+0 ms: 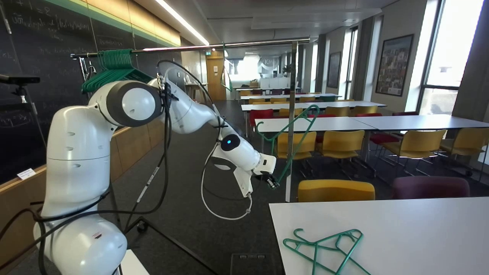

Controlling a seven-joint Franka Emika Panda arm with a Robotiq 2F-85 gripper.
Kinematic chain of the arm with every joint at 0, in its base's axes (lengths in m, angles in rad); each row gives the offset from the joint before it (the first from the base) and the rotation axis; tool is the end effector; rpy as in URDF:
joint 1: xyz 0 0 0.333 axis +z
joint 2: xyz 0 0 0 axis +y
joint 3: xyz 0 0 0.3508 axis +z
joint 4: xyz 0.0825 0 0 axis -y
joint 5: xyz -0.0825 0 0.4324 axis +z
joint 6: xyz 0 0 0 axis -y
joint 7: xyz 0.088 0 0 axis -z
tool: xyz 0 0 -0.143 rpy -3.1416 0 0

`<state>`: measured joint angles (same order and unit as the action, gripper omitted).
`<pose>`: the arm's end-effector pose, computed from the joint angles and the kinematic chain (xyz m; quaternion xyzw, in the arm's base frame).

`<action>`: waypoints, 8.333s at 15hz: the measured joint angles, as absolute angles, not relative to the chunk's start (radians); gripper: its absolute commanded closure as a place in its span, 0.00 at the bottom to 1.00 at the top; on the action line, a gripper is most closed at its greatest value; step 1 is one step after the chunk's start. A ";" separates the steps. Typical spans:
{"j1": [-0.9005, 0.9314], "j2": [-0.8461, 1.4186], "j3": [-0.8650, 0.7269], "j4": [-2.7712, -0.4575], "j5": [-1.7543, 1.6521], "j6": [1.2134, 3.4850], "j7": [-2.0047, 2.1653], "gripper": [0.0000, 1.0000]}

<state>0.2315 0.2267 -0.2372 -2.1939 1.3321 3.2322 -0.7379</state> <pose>0.6135 -0.0990 0.3096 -0.8860 0.2775 -0.3687 0.0442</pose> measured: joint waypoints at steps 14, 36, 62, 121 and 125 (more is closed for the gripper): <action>-0.001 0.008 -0.205 -2.094 0.793 2.651 -0.030 0.97; -0.272 0.587 -0.251 -1.742 0.760 2.035 0.446 0.97; -0.322 0.727 -0.253 -1.509 0.639 2.071 0.449 0.00; -0.521 0.813 -0.060 -1.454 0.065 2.281 -1.253 0.00; -0.526 0.854 -0.098 -1.373 0.037 2.282 -1.273 0.00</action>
<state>-0.5259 0.8540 -0.0979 -1.3725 0.0369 2.2822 -1.2731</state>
